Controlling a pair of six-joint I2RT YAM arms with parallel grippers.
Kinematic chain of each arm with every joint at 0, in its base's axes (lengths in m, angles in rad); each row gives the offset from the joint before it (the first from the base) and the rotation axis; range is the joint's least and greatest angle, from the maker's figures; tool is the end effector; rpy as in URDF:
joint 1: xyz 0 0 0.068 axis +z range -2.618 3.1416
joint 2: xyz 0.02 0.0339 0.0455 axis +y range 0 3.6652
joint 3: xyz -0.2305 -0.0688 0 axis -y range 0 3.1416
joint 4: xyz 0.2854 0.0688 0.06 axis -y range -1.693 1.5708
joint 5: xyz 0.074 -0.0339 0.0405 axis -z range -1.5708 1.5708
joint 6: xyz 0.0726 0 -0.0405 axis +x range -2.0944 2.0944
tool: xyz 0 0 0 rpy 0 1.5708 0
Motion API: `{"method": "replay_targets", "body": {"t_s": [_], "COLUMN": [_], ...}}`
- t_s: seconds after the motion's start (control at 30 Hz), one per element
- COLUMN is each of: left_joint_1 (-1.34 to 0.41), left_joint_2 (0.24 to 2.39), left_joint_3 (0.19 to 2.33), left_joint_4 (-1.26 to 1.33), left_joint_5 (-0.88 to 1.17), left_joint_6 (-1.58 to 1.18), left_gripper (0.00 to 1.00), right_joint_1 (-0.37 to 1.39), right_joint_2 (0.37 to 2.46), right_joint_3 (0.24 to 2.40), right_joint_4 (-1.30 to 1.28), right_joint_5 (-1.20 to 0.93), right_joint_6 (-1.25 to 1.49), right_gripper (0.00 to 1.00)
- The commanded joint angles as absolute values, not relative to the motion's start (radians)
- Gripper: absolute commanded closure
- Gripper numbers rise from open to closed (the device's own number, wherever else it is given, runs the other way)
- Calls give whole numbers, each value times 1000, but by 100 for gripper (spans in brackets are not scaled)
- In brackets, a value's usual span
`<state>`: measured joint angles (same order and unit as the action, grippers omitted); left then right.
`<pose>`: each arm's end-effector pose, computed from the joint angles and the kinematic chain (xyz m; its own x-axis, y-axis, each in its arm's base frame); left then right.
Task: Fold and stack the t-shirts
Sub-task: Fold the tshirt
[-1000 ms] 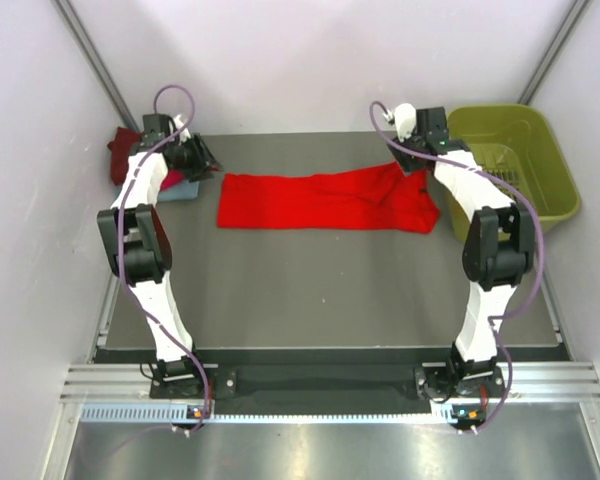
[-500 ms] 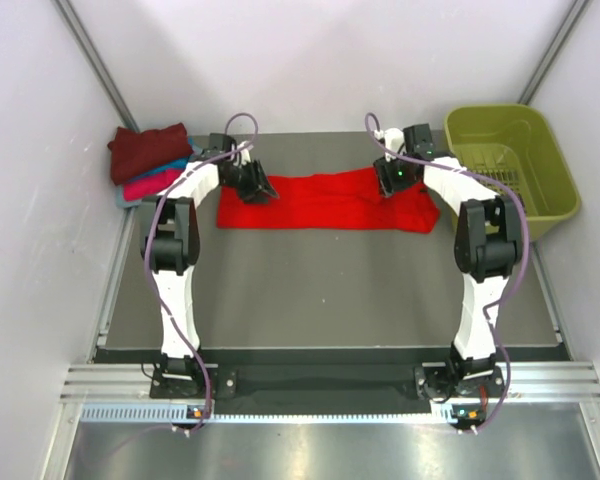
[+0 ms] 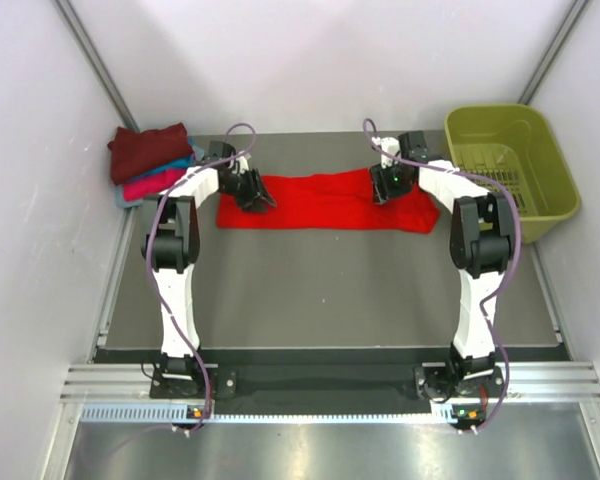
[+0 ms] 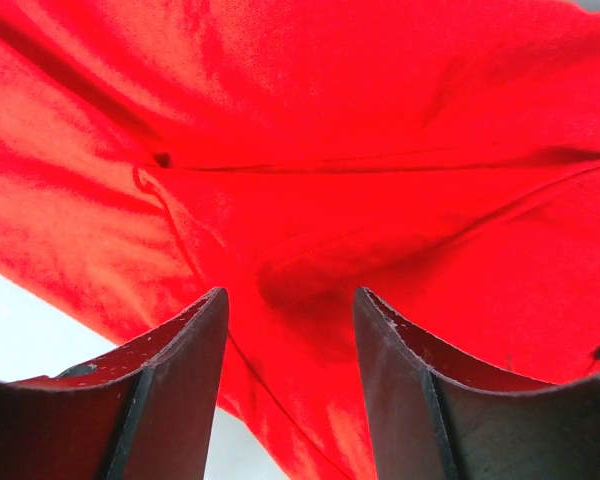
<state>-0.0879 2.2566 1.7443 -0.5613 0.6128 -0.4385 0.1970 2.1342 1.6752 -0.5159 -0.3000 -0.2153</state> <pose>0.5021 -0.0862 0.0870 -0.9392 -0.2659 -0.2172 -0.0593 0.7487 -0.6602 0.4920 0.1201 0.1171 -0.7182 -0.3515 -0.6005 -0.5150 0.8489 0.1190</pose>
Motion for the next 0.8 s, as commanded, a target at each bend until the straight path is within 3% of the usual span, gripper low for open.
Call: {"method": "replay_targets", "body": {"t_s": [0.0,0.53,0.77], "left_joint_1": [-91,-104,-106], "left_joint_2": [2264,2237,2195], "left_joint_3": [1733,1677,1675], "left_joint_4": [-549,-563,-571], "left_joint_5": [615,565,519], "left_joint_6": [-442,-397,-373], "left_gripper": [54,54,54], "right_joint_1": [215,219,218], "right_joint_2": [2169,2304,2196], "right_joint_3": [1689,1998,1962], "right_joint_4": [-489,-423,-422], "right_joint_5": [-324,-321,-276], "right_joint_6": [-189,-153,-161], "right_gripper": [46,46,45]}}
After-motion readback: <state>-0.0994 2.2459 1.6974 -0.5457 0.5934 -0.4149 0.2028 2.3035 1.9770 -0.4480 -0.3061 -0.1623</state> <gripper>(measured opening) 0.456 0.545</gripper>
